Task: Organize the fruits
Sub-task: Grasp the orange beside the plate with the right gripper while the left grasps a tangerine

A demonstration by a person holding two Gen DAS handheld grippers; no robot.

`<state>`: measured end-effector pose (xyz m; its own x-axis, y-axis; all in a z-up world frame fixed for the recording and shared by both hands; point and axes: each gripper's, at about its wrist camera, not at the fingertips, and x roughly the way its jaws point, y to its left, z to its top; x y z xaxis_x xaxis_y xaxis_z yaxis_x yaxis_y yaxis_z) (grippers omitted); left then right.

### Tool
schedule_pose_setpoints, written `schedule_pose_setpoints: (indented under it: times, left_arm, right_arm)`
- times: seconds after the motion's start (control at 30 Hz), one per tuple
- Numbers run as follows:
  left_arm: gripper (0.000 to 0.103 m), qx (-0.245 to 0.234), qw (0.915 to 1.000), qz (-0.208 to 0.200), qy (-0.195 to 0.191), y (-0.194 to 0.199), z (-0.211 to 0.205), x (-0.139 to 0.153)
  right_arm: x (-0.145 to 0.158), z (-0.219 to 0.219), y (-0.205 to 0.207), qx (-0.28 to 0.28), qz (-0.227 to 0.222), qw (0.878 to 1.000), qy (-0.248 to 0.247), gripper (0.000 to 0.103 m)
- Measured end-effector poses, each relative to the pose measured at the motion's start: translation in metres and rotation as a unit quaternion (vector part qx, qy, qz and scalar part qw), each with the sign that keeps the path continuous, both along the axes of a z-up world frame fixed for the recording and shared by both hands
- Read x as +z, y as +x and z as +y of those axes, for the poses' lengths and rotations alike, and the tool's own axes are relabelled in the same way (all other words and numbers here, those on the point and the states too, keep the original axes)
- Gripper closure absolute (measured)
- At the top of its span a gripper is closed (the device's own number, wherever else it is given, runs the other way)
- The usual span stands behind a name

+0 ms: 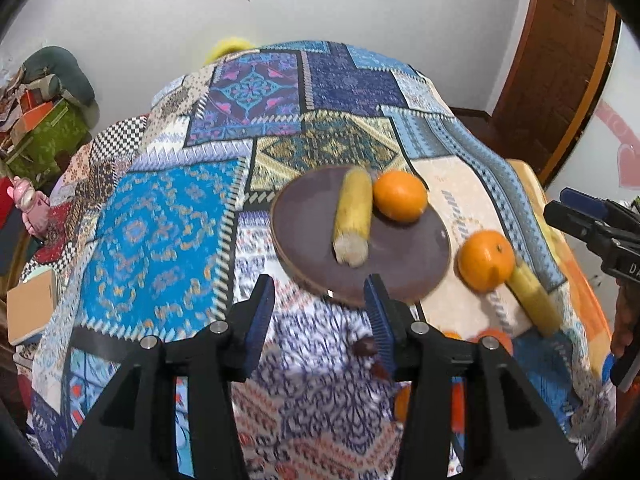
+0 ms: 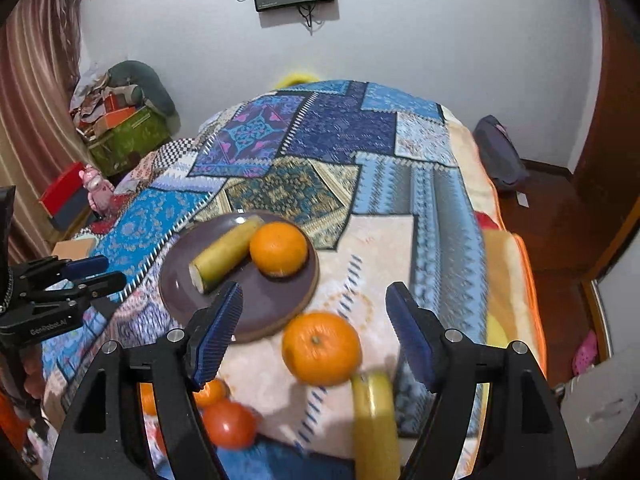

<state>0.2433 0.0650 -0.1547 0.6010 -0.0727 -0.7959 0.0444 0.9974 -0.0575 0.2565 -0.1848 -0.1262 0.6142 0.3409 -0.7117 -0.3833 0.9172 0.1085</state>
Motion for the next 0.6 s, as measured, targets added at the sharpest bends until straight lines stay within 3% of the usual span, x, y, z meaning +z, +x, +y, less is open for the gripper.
schedule_pose_setpoints:
  times: [0.33,0.6]
  left_arm:
    - [0.055,-0.012,0.9991,0.039,-0.011,-0.023,-0.015,-0.034]
    - [0.055,0.000,0.9978,0.059,-0.032,-0.010,-0.014,-0.051]
  right_arm:
    - [-0.033,-0.016,-0.016,-0.005,0.034,0.999,-0.010,0.027]
    - [-0.063,-0.006,0.007,0.000,0.066,0.998,-0.024,0.027]
